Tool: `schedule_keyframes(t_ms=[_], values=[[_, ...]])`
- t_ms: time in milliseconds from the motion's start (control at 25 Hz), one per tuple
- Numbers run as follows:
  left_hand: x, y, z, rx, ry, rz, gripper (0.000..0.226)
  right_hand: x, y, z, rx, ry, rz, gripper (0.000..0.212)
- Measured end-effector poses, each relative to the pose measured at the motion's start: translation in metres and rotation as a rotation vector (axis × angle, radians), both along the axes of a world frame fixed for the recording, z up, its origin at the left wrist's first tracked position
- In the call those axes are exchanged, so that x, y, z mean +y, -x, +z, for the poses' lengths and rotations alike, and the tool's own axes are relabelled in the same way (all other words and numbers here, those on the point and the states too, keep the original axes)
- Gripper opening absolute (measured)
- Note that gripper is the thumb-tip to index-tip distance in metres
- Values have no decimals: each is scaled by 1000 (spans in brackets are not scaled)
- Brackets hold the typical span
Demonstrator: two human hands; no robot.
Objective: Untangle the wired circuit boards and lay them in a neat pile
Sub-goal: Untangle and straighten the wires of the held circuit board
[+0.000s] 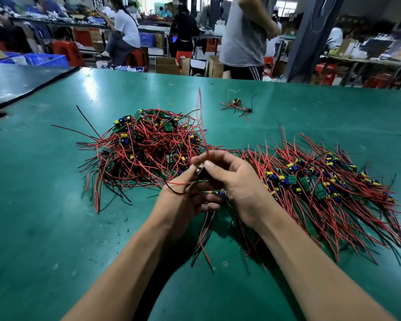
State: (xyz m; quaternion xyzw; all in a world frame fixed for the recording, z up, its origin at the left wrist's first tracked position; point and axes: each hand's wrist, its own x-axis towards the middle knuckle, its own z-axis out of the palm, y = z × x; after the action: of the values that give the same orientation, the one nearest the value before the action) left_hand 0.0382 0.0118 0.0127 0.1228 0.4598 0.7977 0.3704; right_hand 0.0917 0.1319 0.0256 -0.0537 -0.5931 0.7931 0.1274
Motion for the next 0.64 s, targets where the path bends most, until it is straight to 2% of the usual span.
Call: schedule_keyframes(t_ms=[80,200,360,520,640], values=[[-1,-1,-4,-8,-17,-57,25,0,-10,-11,-6,28,-16,16],[1,-3,-12,82,-2,-59,15,1,-20,-21,-1,77,-40,16],[3,-3,-16,113,25,-17,17,2,-19,-24,23,70,-78,12],[1,-9,-19,353,193,28,25,6,-16,-21,-50,-7,-219,28],[3,-13,-15,230,176,-56,15,7,-18,-22,-80,-37,-203,32]])
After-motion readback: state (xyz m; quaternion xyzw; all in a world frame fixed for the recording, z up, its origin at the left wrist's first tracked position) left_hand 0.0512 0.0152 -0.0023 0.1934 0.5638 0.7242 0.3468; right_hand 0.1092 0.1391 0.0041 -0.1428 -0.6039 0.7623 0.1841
